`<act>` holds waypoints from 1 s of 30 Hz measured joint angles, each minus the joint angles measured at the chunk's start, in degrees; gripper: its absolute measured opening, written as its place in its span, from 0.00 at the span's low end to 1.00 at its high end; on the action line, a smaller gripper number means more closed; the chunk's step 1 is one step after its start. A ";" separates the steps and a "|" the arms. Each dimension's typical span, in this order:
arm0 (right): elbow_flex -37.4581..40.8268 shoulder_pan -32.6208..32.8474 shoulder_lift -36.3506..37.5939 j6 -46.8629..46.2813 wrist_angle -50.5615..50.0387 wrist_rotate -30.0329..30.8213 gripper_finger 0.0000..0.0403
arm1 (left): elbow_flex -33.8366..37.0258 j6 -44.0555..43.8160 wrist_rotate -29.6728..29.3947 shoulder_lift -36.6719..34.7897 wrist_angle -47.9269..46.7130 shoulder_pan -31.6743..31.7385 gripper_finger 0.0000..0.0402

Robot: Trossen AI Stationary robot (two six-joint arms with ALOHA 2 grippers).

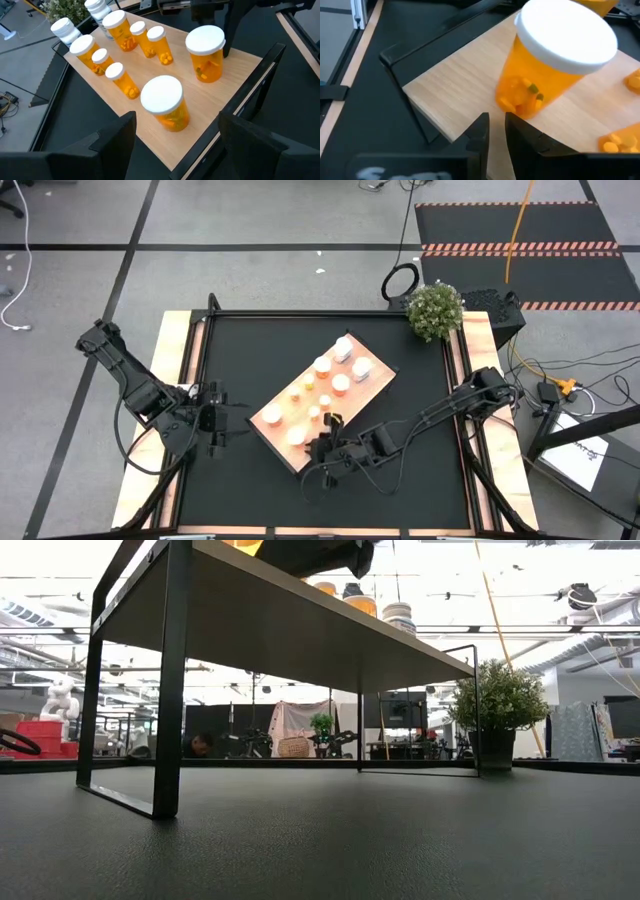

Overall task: Pick and place medicine bottles onto shelf by color
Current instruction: Put the large orange pill bottle on the shelf, then return to Home Position

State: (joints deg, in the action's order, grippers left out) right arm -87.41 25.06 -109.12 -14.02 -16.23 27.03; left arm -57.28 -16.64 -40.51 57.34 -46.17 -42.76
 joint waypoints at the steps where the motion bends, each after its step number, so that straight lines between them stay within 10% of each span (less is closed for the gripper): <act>1: 0.15 -0.15 0.00 0.02 0.27 0.00 0.13 | 0.00 0.00 0.00 0.00 -0.02 0.00 0.70; 21: 0.35 -0.87 0.70 3.86 2.52 -0.21 0.13 | 0.00 4.15 -0.62 0.00 0.13 0.00 0.70; 30: 2.95 3.61 11.85 8.04 0.66 -1.27 0.13 | 0.00 3.64 -8.64 -2.63 0.22 -0.10 0.70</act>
State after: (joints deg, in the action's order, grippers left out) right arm -84.46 28.66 -97.27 -5.98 -15.57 25.75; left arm -57.28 -13.00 -49.15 54.71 -45.95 -42.86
